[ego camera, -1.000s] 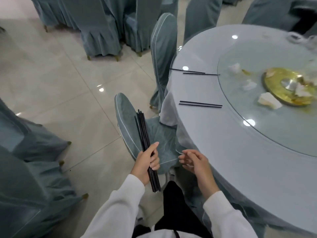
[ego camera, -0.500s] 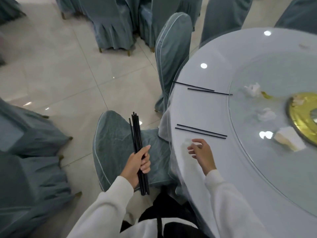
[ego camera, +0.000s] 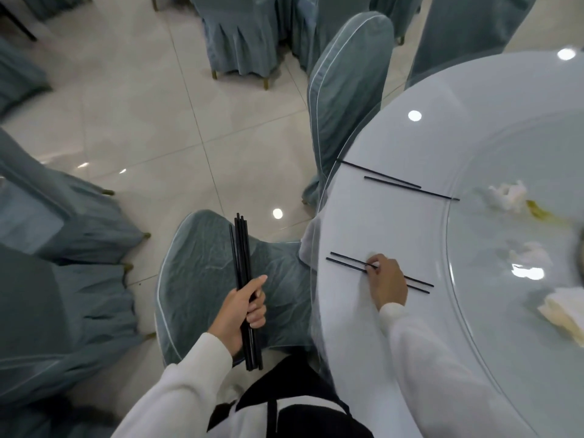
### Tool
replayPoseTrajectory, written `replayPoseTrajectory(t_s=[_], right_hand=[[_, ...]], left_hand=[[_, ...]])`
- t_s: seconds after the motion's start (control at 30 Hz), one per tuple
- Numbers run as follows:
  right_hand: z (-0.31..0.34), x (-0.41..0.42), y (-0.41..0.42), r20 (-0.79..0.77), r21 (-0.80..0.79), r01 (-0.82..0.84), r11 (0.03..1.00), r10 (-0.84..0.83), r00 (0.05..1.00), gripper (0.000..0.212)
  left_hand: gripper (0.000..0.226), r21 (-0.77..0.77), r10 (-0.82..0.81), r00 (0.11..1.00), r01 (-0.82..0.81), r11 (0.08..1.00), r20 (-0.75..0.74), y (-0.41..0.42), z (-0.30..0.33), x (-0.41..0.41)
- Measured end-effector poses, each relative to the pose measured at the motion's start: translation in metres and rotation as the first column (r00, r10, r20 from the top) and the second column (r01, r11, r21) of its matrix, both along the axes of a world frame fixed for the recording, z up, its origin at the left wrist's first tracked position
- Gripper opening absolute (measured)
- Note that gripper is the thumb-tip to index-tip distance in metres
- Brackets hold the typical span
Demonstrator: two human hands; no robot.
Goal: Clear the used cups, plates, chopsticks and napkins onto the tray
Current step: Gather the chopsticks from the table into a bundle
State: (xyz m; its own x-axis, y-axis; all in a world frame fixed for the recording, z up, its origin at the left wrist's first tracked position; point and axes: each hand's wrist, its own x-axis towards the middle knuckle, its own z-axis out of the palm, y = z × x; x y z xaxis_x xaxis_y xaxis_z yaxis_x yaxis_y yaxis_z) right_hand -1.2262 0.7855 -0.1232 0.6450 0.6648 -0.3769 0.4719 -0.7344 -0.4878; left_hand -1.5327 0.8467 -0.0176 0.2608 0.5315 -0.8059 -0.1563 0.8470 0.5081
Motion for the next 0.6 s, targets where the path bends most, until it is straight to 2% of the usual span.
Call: replayPoseTrajectory(t_s=[0.27,0.43,0.6], right_hand=[[-0.009,-0.009,-0.016,0.062,0.078,-0.051,0.996,0.046,0.997,0.015],[-0.011,-0.014,-0.026,0.023,0.158,-0.011,0.987,0.007,1.000,0.009],[-0.009,-0.018,-0.036,-0.018,0.189,0.056,0.980,-0.054,0.998,0.016]], left_hand=[[0.041,0.004,0.003,0.999,-0.003,1.000,-0.035,0.003,-0.002,0.002],[0.041,0.003,-0.011,0.999,0.011,1.000,-0.034,0.000,-0.002,0.000],[0.041,-0.002,-0.023,0.999,0.023,1.000,-0.035,-0.008,0.001,-0.003]])
